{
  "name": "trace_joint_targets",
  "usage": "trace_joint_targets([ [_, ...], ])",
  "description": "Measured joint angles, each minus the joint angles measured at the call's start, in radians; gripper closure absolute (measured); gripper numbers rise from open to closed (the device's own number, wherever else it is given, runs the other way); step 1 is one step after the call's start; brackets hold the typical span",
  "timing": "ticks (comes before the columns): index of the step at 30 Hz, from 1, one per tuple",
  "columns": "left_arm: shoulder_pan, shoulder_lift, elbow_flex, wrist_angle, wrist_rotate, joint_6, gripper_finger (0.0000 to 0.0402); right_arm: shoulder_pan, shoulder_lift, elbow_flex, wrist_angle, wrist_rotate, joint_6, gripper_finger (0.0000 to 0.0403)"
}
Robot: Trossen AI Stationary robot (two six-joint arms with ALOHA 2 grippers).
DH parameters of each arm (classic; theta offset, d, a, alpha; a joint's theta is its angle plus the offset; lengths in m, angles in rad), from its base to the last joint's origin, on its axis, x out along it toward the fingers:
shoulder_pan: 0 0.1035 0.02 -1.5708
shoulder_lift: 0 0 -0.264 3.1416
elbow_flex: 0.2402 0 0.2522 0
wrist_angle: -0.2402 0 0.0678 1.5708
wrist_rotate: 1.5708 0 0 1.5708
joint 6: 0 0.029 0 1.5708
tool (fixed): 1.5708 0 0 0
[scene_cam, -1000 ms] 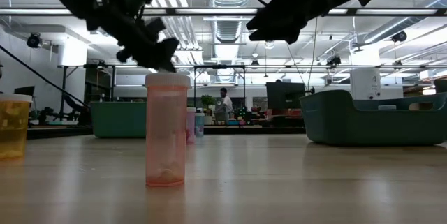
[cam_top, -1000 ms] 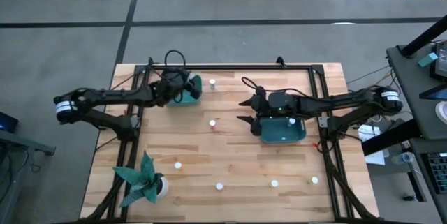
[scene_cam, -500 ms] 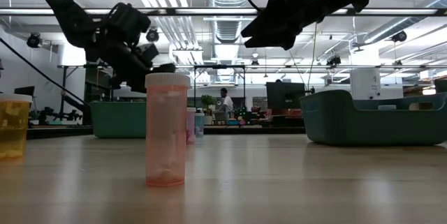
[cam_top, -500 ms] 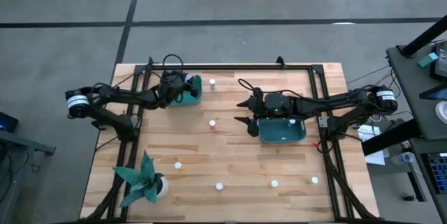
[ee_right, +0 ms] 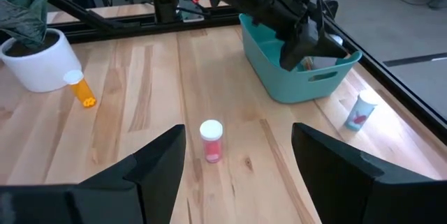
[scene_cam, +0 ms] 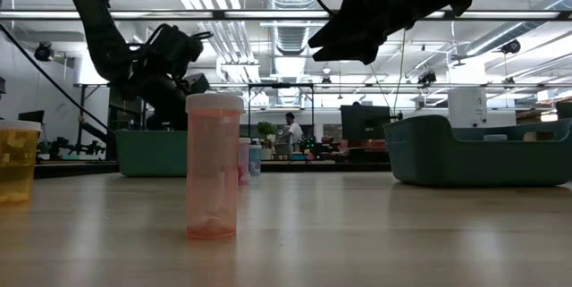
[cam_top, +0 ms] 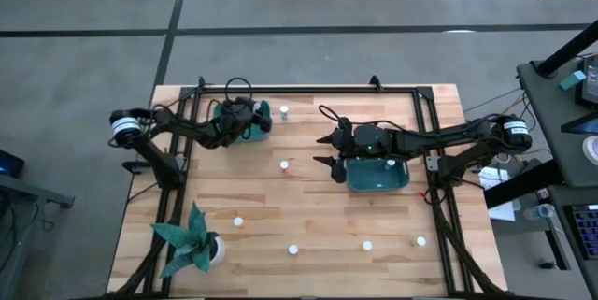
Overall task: Pick and place medicine bottles into bin by pill shape (circle, oval)
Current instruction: Put the transparent capsule bottle into the green bin, then put the left yellow tablet bottle into the blue bin
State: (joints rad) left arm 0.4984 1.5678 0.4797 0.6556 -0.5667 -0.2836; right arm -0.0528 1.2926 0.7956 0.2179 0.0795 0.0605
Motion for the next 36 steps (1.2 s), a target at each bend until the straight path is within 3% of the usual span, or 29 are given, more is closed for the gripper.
trace_joint_targets([
  [5,0.002,0.025,0.0,0.025,-0.019,-0.017,0.0289,0.0,0.0,0.0,0.001,0.0,0.01,0.0152],
  [13,0.006,0.028,0.0,0.02,-0.029,-0.023,0.0243,0.0,0.0,0.0,0.001,0.0,0.011,0.0152],
  [29,0.006,0.001,0.0,0.016,-0.038,-0.013,0.0236,0.0,0.0,0.0,0.001,0.0,0.011,0.0152],
  [36,-0.02,-0.096,0.0,0.014,-0.034,0.055,0.0235,0.0,0.0,0.0,0.001,0.0,0.019,0.0152],
])
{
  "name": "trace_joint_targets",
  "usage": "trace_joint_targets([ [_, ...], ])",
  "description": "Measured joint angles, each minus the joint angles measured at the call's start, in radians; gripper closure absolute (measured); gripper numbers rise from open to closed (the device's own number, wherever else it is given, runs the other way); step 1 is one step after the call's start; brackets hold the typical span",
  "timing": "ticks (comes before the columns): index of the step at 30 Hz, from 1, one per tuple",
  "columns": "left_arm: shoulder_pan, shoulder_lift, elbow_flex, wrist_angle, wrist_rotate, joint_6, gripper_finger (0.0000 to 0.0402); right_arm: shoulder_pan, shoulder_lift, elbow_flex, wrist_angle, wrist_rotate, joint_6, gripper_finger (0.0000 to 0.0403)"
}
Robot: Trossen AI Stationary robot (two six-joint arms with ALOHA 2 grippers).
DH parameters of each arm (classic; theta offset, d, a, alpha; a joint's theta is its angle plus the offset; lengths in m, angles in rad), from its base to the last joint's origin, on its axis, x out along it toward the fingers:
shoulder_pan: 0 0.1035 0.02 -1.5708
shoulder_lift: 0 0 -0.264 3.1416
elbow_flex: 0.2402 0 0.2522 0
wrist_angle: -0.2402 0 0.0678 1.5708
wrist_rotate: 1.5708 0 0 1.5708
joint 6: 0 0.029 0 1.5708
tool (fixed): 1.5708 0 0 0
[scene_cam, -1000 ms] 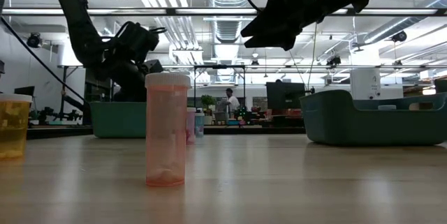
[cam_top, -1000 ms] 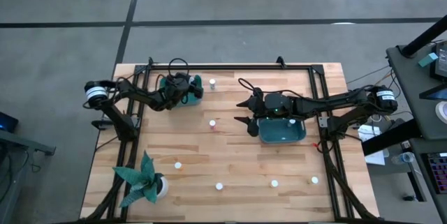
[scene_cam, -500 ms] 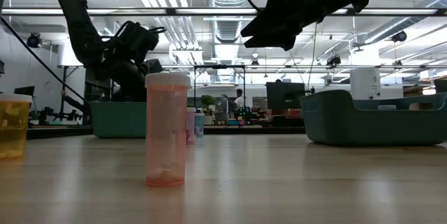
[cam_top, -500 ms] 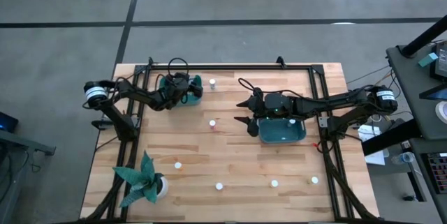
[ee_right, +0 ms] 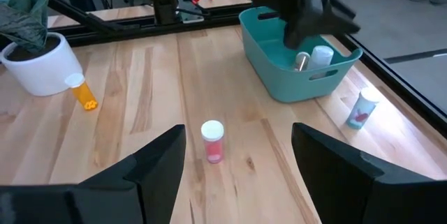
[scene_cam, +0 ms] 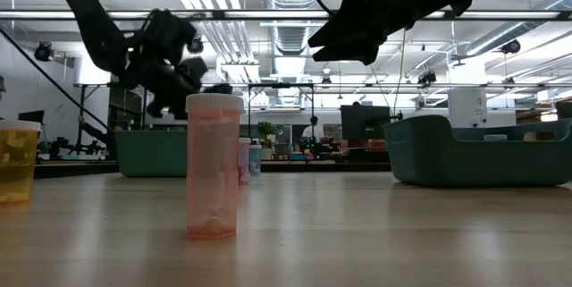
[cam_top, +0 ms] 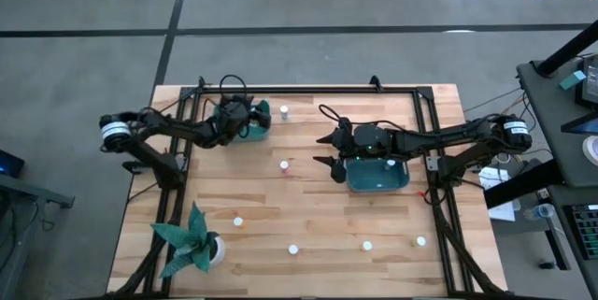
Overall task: Pick and place medicine bottles into bin by pill shape (circle, oval)
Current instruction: Put the left yellow tablet bottle into the blue bin
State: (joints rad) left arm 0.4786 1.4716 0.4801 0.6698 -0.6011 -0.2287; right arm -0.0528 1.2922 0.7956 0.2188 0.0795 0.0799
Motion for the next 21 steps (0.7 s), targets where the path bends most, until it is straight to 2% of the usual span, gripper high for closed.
trace_joint_targets([
  [7,-0.078,-0.189,0.004,-0.033,0.05,0.116,0.0235,0.008,0.0,0.0,-0.005,0.0,0.002,0.0152],
  [15,-0.165,-0.337,0.005,-0.037,0.249,0.137,0.0235,0.064,-0.01,0.0,-0.057,0.0,-0.001,0.0152],
  [21,-0.224,-0.364,0.007,-0.042,0.369,0.132,0.0235,0.127,-0.01,-0.008,-0.071,-0.001,0.003,0.0152],
])
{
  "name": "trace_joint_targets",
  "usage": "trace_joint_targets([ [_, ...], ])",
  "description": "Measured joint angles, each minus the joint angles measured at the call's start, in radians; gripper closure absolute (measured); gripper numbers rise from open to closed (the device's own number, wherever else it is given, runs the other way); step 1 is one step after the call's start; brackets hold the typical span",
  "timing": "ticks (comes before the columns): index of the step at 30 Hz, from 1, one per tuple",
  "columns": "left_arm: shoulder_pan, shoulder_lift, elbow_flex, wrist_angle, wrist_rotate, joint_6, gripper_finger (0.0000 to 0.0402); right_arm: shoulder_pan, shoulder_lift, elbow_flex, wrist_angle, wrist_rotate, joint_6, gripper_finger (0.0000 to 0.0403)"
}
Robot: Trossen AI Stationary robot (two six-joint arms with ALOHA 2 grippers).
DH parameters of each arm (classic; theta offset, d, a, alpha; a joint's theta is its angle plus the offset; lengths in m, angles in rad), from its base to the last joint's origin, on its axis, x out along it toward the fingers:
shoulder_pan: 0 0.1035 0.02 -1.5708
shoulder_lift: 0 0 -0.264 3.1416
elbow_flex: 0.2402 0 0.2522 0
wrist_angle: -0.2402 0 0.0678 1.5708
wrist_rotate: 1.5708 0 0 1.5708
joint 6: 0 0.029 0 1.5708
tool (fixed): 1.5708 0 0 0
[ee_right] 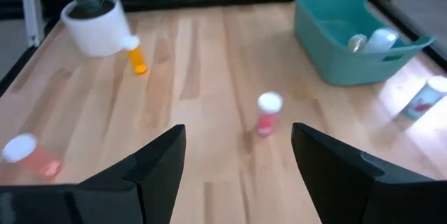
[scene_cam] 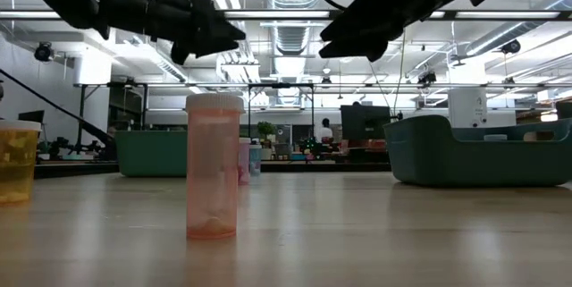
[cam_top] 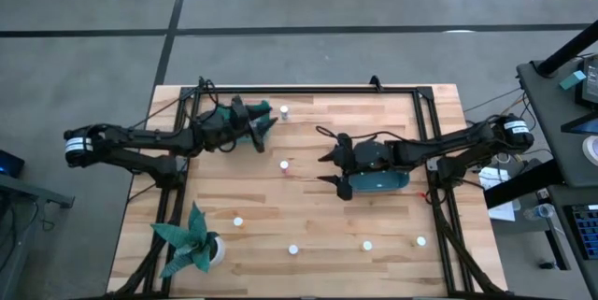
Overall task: Pick and place medicine bottles into bin by pill shape (circle, oval)
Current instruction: Put the left yellow tablet bottle into the blue bin
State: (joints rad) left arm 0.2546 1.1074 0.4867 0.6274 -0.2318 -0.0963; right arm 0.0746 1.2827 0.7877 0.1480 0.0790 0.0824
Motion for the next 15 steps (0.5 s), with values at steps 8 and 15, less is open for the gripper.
trace_joint_targets([
  [8,-0.092,0.005,0.128,-0.4,0.059,0.008,0.0235,0.05,0.0,-0.002,-0.047,0.0,0.037,0.0152],
  [15,-0.186,0.005,0.195,-0.657,0.059,0.051,0.0235,0.059,0.0,-0.002,-0.14,0.0,0.15,0.0152],
])
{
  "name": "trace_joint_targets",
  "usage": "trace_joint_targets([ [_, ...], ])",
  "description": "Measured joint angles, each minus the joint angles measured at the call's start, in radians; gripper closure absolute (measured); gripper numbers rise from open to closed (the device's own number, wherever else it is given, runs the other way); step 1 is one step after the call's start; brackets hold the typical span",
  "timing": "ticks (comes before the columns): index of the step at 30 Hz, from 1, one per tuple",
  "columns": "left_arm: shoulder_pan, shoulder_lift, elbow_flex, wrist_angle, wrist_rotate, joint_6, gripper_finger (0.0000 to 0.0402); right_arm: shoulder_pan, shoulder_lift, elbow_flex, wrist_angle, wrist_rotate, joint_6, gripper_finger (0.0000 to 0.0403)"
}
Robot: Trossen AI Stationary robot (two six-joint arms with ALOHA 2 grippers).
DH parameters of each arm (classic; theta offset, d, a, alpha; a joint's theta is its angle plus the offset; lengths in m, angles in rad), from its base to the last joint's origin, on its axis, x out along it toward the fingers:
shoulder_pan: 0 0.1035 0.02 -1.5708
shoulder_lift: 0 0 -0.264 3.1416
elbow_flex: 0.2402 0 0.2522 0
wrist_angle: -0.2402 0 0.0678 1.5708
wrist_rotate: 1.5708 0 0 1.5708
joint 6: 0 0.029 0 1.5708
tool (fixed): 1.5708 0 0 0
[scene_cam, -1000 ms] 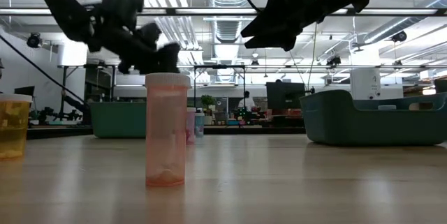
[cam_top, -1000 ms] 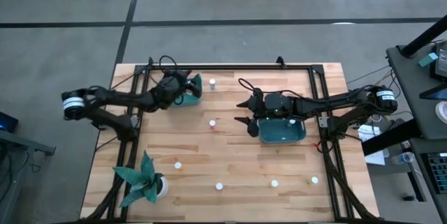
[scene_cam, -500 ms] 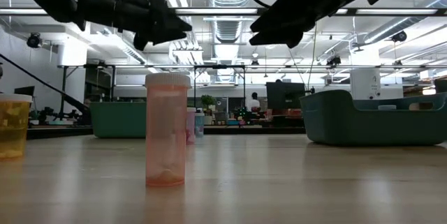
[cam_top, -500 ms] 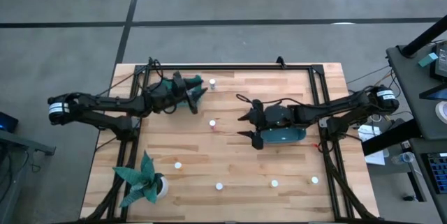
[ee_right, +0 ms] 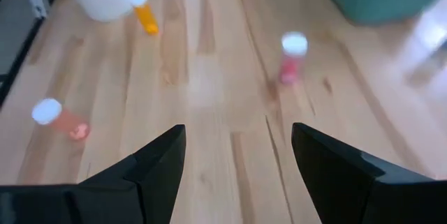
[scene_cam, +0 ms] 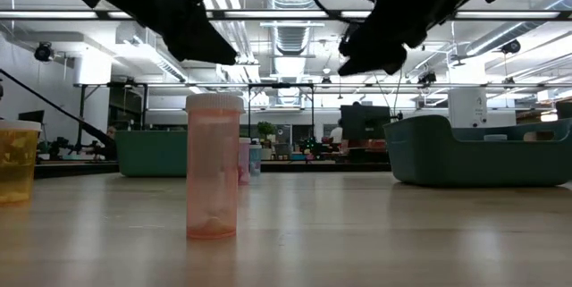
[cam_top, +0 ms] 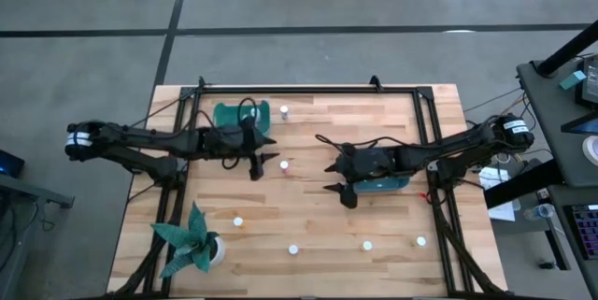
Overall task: Pick and place medicine bottles into bin by pill shape (circle, oval)
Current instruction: Put the left yellow tablet bottle into the blue bin
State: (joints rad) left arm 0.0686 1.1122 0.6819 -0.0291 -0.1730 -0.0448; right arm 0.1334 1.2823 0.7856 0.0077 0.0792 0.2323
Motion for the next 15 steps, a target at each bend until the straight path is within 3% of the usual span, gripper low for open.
trace_joint_targets([
  [8,-0.037,0.0,0.0,-0.006,-0.023,0.001,0.0235,0.014,0.0,0.088,-0.326,-0.01,0.235,0.0152],
  [15,-0.037,0.0,0.006,0.003,-0.072,0.036,0.0235,0.087,0.004,0.218,-0.55,-0.093,0.477,0.0152],
])
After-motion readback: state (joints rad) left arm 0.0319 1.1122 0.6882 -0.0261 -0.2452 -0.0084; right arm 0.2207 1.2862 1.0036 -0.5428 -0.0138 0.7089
